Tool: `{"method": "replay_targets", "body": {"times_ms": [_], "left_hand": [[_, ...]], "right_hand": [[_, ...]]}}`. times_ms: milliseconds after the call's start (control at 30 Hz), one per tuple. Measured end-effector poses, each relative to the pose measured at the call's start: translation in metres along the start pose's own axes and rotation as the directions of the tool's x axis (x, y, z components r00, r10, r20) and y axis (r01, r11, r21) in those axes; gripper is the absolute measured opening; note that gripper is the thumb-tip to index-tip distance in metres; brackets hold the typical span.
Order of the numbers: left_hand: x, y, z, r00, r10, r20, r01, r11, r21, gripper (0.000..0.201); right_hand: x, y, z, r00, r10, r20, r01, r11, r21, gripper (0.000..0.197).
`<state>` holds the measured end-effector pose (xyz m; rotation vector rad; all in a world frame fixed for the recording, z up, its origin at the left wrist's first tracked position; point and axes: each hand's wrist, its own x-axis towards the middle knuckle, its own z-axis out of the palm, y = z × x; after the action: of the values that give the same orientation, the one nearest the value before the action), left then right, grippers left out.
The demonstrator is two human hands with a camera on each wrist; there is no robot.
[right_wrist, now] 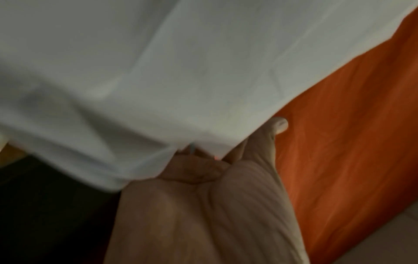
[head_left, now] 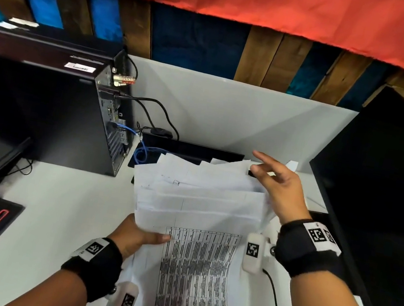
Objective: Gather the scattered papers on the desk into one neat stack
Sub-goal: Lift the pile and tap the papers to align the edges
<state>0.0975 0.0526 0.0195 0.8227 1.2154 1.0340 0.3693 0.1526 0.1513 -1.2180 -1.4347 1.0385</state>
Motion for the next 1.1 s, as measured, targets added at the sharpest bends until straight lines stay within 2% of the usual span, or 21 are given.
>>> {"method": "replay_targets", "body": {"times_ms": [67,167,233,300,367,433,567,667,767,833,933,1033,1100], "left_hand": [[0.002,-0.003,-0.002,1.000,-0.022,0.004,0.022,1.000,0.017,0.091],[0.005,-0.007,-0.006,0.998,-0.059,-0.006,0.059,0.998,0.021,0.090],[0.008,-0.010,-0.007,0.997,-0.067,-0.025,0.068,0.998,0.017,0.084],[0.011,-0.012,-0.006,0.997,-0.061,-0.037,0.062,0.998,0.024,0.065],[0.014,-0.013,-0.004,0.997,-0.052,-0.065,0.054,0.998,0.041,0.036],[0.019,-0.018,-0.004,0.993,-0.070,-0.099,0.075,0.996,0.056,0.025],[0.032,-0.034,-0.009,0.981,-0.107,-0.160,0.124,0.987,0.101,0.023],[0.037,-0.046,-0.011,0.981,-0.137,-0.136,0.161,0.970,0.185,0.029],[0.038,-0.059,-0.012,0.972,-0.200,-0.122,0.228,0.930,0.288,0.047],[0.039,-0.066,-0.013,0.966,-0.221,-0.138,0.252,0.923,0.291,0.058],[0.040,-0.072,-0.014,0.958,-0.237,-0.160,0.274,0.923,0.271,0.066],[0.039,-0.069,-0.012,0.957,-0.234,-0.174,0.274,0.926,0.261,0.053],[0.038,-0.067,-0.011,0.953,-0.242,-0.183,0.285,0.920,0.269,0.050]], "right_hand": [[0.003,0.004,0.008,1.000,0.007,0.023,-0.008,1.000,0.025,0.031],[0.006,0.011,0.014,1.000,0.016,-0.005,-0.015,1.000,0.023,0.012],[0.007,0.018,0.014,1.000,-0.004,-0.016,0.004,1.000,0.006,0.018],[0.009,0.026,0.014,0.999,0.010,-0.036,-0.009,1.000,0.008,0.022],[0.010,0.037,0.014,0.998,0.049,-0.043,-0.048,0.999,0.013,0.025],[0.013,0.051,0.017,0.995,0.081,-0.058,-0.083,0.996,-0.042,0.027],[0.025,0.087,0.019,0.982,0.135,-0.132,-0.163,0.959,-0.230,0.030],[0.032,0.105,0.018,0.980,0.146,-0.135,-0.189,0.893,-0.409,0.019],[0.036,0.107,0.020,0.993,0.073,-0.093,-0.112,0.839,-0.533,0.016],[0.039,0.103,0.021,0.995,-0.062,-0.072,0.005,0.797,-0.604,0.016],[0.043,0.087,0.026,0.964,-0.248,-0.092,0.123,0.729,-0.673,0.013],[0.045,0.061,0.032,0.938,-0.304,-0.166,0.155,0.797,-0.583,0.010],[0.048,0.038,0.033,0.909,-0.316,-0.273,0.145,0.852,-0.503,0.010]]}}
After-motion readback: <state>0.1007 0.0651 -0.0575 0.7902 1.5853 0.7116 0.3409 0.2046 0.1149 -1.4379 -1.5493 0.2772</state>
